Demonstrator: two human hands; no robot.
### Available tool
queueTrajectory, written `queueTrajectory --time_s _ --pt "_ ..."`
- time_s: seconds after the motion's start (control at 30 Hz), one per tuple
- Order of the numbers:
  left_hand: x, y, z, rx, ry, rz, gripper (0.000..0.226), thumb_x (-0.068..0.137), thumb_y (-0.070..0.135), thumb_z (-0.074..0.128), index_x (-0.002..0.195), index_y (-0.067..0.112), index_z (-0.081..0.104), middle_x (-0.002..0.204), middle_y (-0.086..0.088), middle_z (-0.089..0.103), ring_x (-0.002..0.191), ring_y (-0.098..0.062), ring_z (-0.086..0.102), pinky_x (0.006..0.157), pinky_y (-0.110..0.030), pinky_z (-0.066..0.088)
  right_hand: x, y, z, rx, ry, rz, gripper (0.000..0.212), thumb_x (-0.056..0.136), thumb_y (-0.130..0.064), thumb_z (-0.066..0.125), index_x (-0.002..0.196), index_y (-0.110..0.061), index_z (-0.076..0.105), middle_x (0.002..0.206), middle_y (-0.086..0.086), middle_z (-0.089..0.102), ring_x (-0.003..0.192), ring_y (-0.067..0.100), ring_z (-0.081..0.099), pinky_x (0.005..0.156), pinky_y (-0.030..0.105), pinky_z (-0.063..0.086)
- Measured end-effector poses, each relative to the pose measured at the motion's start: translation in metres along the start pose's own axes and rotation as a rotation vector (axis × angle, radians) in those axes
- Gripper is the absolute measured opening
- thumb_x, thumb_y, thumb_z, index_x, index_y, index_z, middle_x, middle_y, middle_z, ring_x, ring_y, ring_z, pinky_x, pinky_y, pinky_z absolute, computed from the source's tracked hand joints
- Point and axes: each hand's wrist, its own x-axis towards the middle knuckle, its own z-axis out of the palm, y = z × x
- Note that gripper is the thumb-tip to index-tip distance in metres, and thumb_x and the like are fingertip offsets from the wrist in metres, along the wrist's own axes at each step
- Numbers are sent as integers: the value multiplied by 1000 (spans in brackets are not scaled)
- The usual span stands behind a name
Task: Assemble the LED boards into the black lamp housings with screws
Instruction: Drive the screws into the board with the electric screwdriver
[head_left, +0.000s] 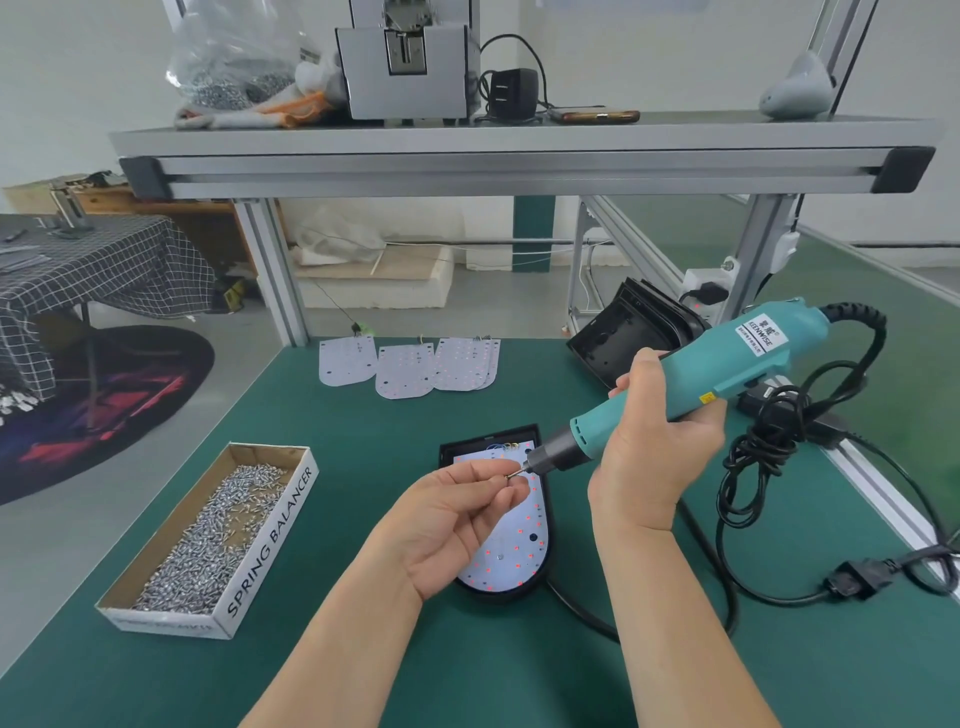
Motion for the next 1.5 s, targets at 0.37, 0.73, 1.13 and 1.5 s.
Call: queueTrajectory --time_s 0.37,0.73,1.13,1.5 --pt "-5 -30 20 389 163 537 31 92 -7 63 80 16 79 88 -10 78 86 -20 77 74 -14 54 11 6 -1 -13 129 129 11 84 -25 66 87 -23 55 65 -5 62 60 13 57 63 29 51" --pt "4 -20 -3 490 88 569 57 89 -10 66 126 33 60 106 0 78 102 -16 74 85 -18 54 22 9 3 26 131 152 12 86 -21 67 89 -19 55 61 -6 62 55 11 57 56 24 51" --pt "45 -3 -27 1166 473 9 46 67 38 82 82 12 46 79 0 54 65 -20 46 59 -29 36 11 31 27 -171 -72 -80 13 80 -31 69 79 -27 56 69 2 64 63 23 61 63 37 54" --pt "59 -13 -30 913 348 9 42 54 31 71 86 6 64 85 -8 70 69 -22 53 61 -28 34 5 78 46 -362 -286 -275 20 82 -29 69 79 -15 55 65 -5 59 59 12 55 59 18 43"
